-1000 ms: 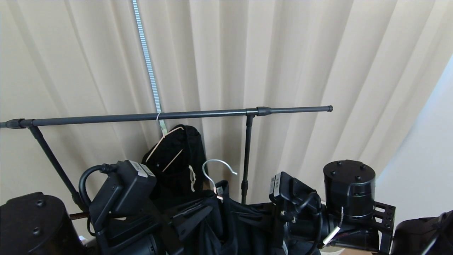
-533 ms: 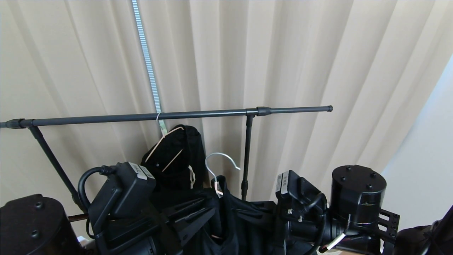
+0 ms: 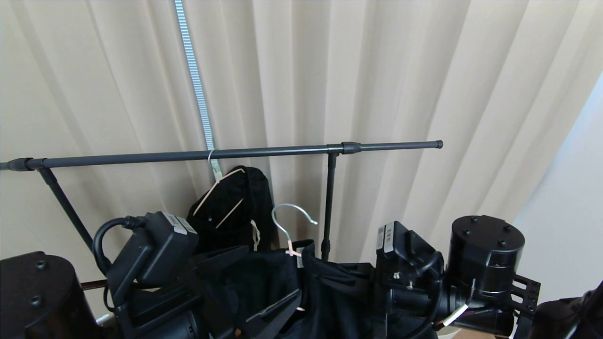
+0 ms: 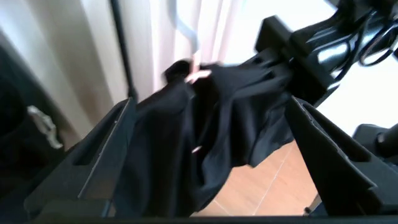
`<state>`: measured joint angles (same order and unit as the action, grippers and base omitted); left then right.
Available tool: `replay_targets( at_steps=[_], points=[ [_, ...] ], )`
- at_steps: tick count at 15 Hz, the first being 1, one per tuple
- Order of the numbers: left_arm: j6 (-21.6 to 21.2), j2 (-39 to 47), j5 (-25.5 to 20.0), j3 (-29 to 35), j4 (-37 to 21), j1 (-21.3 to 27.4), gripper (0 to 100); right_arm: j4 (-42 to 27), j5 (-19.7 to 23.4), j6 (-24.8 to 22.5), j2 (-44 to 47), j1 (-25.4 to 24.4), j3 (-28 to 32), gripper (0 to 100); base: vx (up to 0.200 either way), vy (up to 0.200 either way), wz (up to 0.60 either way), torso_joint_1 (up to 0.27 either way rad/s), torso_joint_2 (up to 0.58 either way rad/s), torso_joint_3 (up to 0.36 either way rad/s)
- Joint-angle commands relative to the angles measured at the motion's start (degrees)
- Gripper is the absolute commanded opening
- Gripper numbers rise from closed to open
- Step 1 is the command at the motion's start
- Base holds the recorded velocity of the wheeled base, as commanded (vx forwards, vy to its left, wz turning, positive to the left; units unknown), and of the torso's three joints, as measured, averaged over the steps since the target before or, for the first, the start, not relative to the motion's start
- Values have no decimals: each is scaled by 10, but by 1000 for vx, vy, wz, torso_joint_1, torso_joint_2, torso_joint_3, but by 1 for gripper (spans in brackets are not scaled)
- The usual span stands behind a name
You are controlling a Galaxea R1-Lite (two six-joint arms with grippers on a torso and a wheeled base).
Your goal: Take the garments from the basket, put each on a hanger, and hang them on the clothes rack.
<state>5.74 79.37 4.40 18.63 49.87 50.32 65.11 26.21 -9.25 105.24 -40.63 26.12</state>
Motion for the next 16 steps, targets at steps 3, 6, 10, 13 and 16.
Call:
replay_targets(
  at_steps=[3, 6, 10, 13, 16],
  points=[
    [-32, -85, -150, 17, -80, -166, 100, -1, 110, -2, -41, 88, -14, 0, 0, 0, 0, 0, 0, 0],
    [-35, -79, -347, 12, -80, -333, 100, -1, 215, -7, -51, 144, -26, 0, 0, 0, 0, 0, 0, 0],
    [-35, -42, -542, -3, -79, -434, 100, 0, 288, -11, -63, 179, -27, 0, 0, 0, 0, 0, 0, 0],
    [-44, 15, -549, -3, -76, -443, 100, 0, 318, -11, -70, 193, -27, 0, 0, 0, 0, 0, 0, 0],
    [-115, 54, -550, -25, -76, -447, 100, 0, 318, -10, -79, 195, -27, 0, 0, 0, 0, 0, 0, 0]
  ],
)
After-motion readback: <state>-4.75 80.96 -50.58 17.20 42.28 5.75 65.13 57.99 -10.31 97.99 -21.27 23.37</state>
